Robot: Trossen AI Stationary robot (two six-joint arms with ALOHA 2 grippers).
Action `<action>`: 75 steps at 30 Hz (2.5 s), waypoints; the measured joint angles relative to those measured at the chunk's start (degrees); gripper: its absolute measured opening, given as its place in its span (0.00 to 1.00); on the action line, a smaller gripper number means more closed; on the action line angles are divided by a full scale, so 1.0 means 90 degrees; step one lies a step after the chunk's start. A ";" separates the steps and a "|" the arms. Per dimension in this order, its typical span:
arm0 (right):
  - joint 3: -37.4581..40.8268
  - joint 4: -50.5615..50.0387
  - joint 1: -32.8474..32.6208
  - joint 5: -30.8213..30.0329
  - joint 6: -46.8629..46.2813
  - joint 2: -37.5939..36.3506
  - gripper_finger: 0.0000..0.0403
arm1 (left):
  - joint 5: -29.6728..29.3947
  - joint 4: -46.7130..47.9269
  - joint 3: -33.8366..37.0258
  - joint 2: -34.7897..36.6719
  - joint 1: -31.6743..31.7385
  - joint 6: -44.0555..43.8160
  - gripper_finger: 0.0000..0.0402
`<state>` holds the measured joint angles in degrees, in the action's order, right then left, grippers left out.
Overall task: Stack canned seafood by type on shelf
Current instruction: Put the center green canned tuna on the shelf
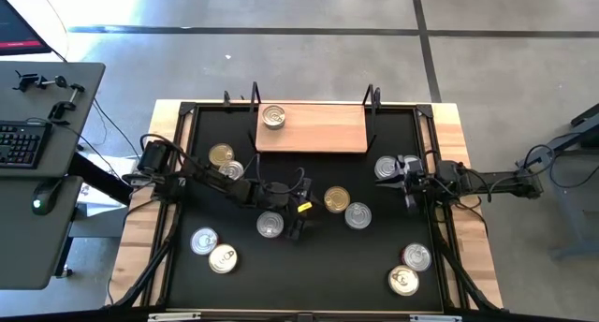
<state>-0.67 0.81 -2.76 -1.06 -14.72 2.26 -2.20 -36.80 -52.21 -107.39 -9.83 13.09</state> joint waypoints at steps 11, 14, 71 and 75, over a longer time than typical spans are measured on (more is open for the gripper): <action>0.0012 0.3276 -0.0589 0.0191 -0.0435 0.0747 0.14 | -0.1022 0.0522 0.0305 0.0378 0.0146 0.0060 0.59; 0.0012 0.4386 -0.1282 -0.0106 0.0228 0.1766 0.14 | -0.1572 0.0295 0.0911 0.0930 0.0168 -0.0015 0.59; -0.5452 -0.3567 -0.4170 -0.4703 -0.2505 1.1166 0.02 | -0.1826 0.0227 0.2812 0.3458 0.0037 -0.0641 0.59; -0.6042 -0.4257 -0.4122 -0.4457 -0.2161 1.1200 0.00 | -0.1825 0.0227 0.2812 0.3458 -0.0012 -0.0715 0.59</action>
<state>-55.05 -37.51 -39.87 -41.17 -34.17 103.06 -18.62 -34.75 -26.89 -76.27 -9.93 6.66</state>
